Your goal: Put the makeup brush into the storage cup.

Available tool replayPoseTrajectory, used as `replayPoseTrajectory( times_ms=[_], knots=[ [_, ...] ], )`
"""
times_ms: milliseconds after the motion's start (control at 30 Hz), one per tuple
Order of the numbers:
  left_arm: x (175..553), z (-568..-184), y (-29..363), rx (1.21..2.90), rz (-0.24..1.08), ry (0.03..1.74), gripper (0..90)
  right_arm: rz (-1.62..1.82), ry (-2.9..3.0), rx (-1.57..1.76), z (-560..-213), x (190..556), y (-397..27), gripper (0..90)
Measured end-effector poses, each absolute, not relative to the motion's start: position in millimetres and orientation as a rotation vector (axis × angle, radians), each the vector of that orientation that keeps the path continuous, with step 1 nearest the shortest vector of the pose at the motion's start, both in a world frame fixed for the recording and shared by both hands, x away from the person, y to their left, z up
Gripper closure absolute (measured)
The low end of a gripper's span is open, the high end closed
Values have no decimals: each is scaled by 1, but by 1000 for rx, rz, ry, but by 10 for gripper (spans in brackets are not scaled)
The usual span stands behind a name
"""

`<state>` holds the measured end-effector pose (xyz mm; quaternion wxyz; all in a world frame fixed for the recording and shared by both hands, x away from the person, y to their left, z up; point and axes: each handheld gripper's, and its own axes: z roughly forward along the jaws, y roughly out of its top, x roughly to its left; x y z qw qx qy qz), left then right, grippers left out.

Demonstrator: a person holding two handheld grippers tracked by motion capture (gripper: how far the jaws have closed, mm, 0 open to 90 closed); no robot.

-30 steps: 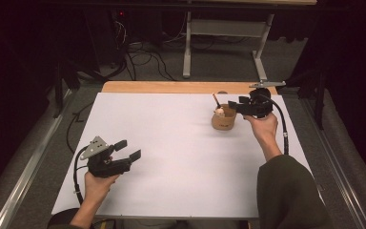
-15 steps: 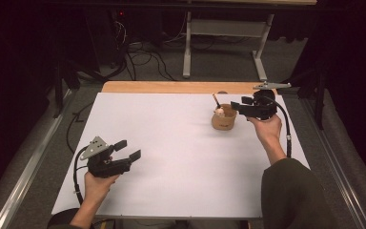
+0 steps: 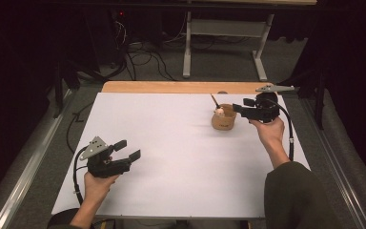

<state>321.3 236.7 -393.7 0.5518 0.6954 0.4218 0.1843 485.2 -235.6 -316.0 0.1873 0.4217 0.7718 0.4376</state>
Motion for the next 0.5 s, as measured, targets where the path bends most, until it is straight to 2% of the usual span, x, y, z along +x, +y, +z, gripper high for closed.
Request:
replayPoseTrajectory(
  times_ms=[500],
  knots=[
    [321, -394, 236, 1650, 439, 994, 280, 1253, 2164, 1158, -313, 475, -238, 447]
  ],
)
